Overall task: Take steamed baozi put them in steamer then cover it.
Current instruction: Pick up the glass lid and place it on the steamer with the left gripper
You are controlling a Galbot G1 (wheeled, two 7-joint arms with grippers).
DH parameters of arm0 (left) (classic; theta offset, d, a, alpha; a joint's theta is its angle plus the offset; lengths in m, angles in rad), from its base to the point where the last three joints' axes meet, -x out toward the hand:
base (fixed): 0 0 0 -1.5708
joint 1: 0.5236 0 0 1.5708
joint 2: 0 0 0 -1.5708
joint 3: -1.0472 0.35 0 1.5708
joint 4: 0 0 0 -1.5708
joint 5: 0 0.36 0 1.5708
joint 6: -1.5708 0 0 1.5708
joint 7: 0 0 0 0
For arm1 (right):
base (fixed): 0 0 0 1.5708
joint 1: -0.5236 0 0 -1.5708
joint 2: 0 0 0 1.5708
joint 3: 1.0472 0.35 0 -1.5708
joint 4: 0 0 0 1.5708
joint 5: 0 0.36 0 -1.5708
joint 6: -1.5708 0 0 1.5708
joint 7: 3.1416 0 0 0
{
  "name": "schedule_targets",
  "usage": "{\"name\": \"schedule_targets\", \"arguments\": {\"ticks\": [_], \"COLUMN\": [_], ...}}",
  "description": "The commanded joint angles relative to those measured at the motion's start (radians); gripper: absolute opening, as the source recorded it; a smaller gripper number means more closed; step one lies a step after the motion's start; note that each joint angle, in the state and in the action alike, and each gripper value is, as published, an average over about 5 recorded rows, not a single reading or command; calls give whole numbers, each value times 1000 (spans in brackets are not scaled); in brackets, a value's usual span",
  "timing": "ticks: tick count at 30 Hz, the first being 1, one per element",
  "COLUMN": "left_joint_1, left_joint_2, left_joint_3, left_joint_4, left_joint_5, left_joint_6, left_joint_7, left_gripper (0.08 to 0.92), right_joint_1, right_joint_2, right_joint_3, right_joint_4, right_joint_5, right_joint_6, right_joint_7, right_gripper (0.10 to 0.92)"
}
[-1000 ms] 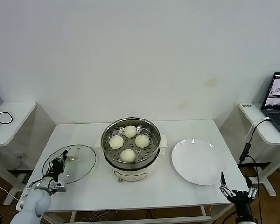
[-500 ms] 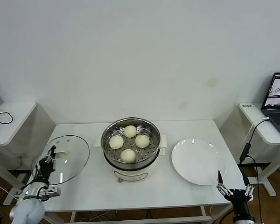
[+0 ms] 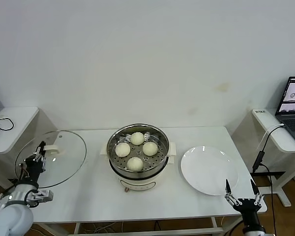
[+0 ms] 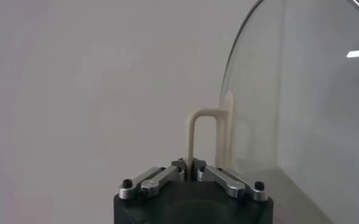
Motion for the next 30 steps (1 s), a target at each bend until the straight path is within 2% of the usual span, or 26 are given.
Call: {"name": "schedule_targets", "arguments": {"ticks": [1,5,12,17,25,30], "left_joint_1": [-60,-154,-293,-351,-418,-430], "left_joint_2": [66,61,-34,-127,-331,-385], "left_joint_3": [176,314,515,575,638,647], "left_joint_4": [-242,-235,-174,-142,-53,-5], "left_joint_5": [-48,-28,90,194,334,367], "left_joint_6": [195,247,305,323,328,325], "left_joint_7": [159,180,229,282,319,320], "left_gripper": [145,145,145,145,145,145], "right_joint_1": [-3,1,13,26,36,37], "right_joint_2": [11,24,63,75,78,78], "right_joint_3": [-7,-16,-60,-72,-96,-104], "right_joint_4": [4,-4,-35,-51,-68,-73], "right_joint_5": [-59,-113,-259,-300,-314,-312], "right_joint_6": [-3,1,18,19,19,18], "right_joint_7": [1,6,39,49,51,51], "right_gripper": [823,823,823,823,823,823]}}
